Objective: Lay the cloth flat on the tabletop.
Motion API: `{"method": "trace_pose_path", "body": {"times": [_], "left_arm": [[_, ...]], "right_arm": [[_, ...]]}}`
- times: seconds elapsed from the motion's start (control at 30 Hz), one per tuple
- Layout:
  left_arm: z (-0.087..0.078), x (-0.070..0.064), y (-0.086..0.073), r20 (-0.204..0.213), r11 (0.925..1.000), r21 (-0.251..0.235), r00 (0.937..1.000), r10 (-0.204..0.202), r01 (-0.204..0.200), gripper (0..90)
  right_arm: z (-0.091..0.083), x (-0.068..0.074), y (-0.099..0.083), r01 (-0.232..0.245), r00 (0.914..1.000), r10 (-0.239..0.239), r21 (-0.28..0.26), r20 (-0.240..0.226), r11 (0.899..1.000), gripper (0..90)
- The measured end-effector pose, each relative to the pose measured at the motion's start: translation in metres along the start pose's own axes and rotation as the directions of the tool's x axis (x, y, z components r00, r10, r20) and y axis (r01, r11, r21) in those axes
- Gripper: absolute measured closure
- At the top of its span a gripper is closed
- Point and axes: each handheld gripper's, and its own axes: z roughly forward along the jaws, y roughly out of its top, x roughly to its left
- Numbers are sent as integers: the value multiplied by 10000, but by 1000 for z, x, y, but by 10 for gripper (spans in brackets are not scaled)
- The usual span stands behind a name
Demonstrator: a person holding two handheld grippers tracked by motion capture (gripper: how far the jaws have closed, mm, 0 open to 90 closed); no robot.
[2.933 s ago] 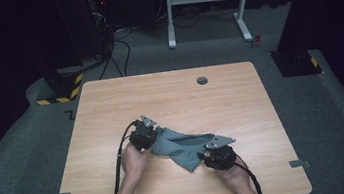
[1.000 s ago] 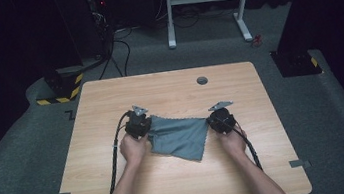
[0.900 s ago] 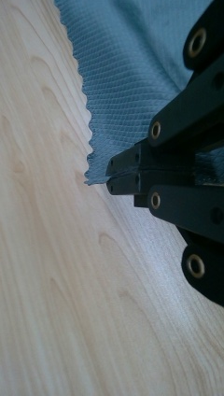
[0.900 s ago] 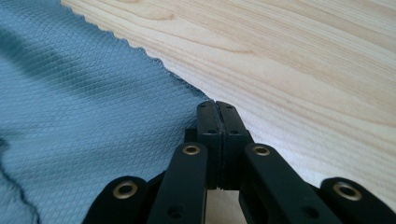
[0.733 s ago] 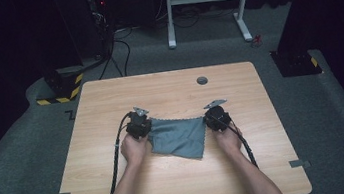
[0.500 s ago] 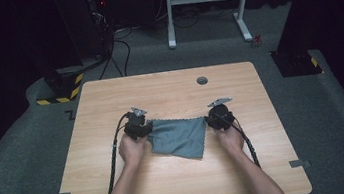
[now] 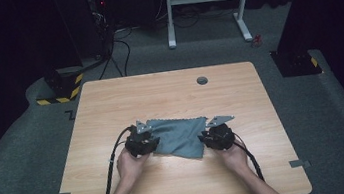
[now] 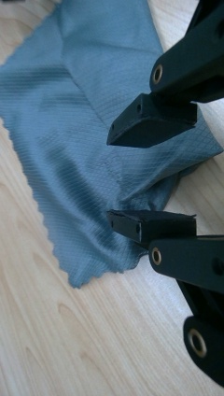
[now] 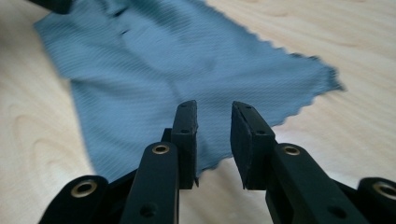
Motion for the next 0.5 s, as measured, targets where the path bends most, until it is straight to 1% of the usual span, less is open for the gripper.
{"method": "trace_pose_path", "body": {"times": [0.07,0.13,0.2,0.23,0.27,0.3,0.33,0.37,0.43,0.47,0.5], "left_arm": [[3,-1,-1,14,10000,44,10000,38,-38,581],[4,-3,-1,112,9999,-73,9999,-69,69,606],[5,-6,-2,184,10000,-66,9998,-64,66,638],[5,-7,-2,203,10000,-13,9998,27,-27,662],[6,-7,-2,220,10000,38,9997,74,-75,681],[6,-8,-2,191,9999,87,9997,126,-127,693],[6,-8,-2,191,9999,87,9997,126,-127,704],[6,-9,-3,164,9999,122,9998,109,-111,715],[6,-9,-3,169,9999,126,9998,106,-108,725],[5,-9,-4,161,9998,154,9998,120,-122,758],[5,-9,-4,195,9998,174,9997,113,-116,776]], "right_arm": [[1,3,-3,95,9999,-96,92,39,9999,706],[2,3,-6,-42,9999,44,164,-115,9999,703],[4,3,-8,-125,9997,129,226,-201,9997,701],[4,3,-9,-216,9995,222,248,-243,9995,701],[5,4,-9,-204,9994,212,292,-274,9994,702],[5,5,-9,-66,9997,73,317,-227,9995,706],[5,5,-9,-66,9997,73,317,-227,9995,706],[7,7,-10,90,10000,-89,444,-26,9990,727],[8,8,-10,98,10000,-97,463,-22,9989,740],[9,8,-11,116,9999,-111,525,-105,9986,781],[10,9,-11,150,9998,-144,549,-109,9984,800]]}}
